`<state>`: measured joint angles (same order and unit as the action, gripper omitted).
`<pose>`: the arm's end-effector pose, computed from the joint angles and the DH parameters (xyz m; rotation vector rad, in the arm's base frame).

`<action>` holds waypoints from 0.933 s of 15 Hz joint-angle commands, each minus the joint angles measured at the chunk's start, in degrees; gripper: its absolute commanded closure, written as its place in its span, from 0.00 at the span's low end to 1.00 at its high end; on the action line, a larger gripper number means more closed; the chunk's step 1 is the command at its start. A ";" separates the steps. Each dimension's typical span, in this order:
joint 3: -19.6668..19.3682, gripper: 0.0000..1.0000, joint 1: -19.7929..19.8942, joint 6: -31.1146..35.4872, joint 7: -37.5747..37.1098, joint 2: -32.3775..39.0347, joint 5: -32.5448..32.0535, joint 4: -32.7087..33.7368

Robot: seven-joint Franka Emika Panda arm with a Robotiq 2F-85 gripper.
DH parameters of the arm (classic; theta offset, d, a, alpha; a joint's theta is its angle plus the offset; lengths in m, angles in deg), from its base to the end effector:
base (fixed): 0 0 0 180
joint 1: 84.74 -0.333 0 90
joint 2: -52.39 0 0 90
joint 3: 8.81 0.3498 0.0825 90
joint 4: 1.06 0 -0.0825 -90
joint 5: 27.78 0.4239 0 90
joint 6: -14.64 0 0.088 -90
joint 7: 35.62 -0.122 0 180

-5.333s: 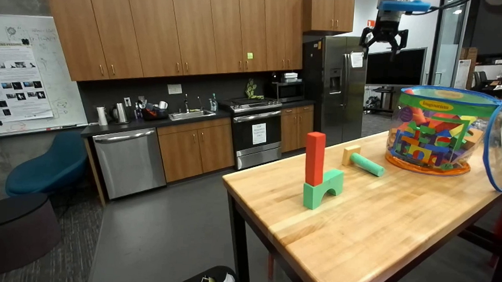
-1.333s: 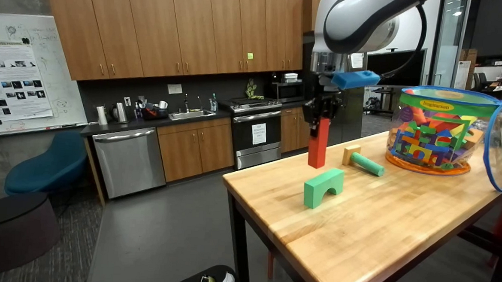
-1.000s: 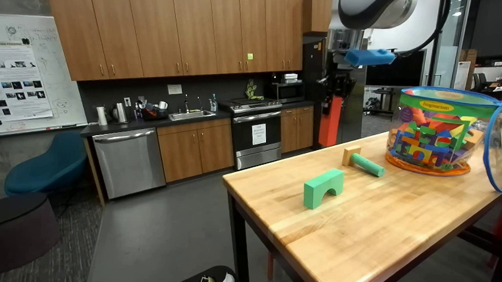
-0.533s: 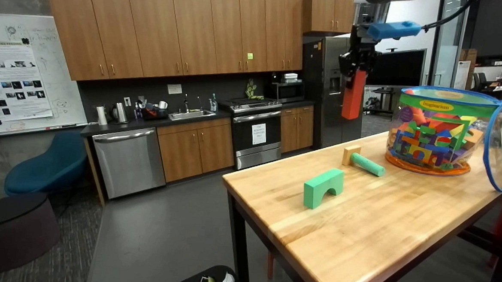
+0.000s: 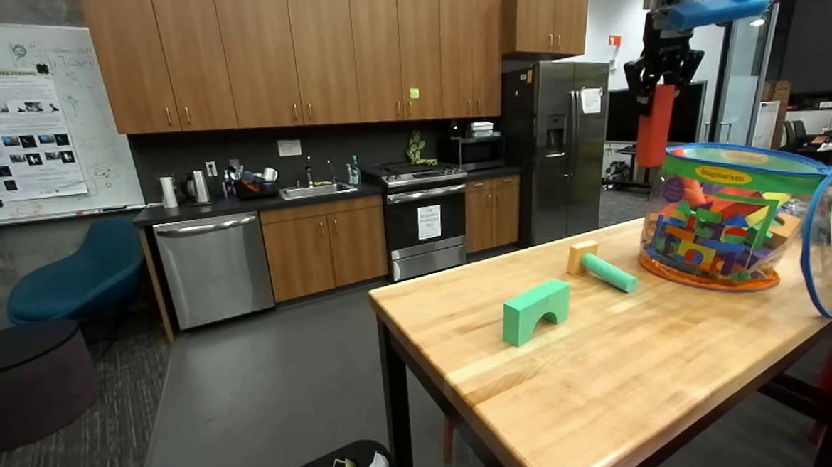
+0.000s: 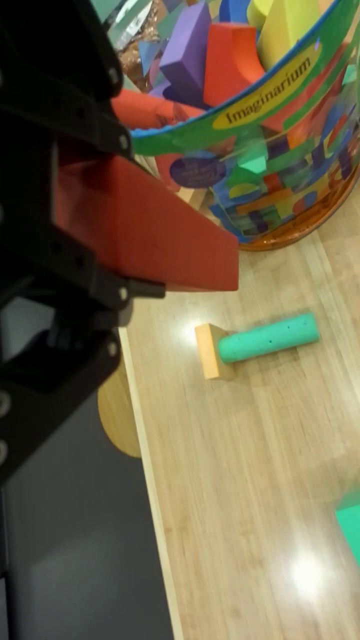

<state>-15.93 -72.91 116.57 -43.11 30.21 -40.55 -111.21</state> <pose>0.4438 -0.1890 0.6881 2.8557 -0.6360 0.3276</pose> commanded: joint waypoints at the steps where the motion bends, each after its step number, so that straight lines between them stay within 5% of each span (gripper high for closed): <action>1: -2.93 0.84 1.73 -2.62 0.59 2.67 -0.68 6.25; 14: -10.91 0.84 6.72 -2.39 -2.68 14.02 -0.01 19.99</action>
<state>-25.74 -67.24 115.51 -44.40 40.35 -40.61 -95.75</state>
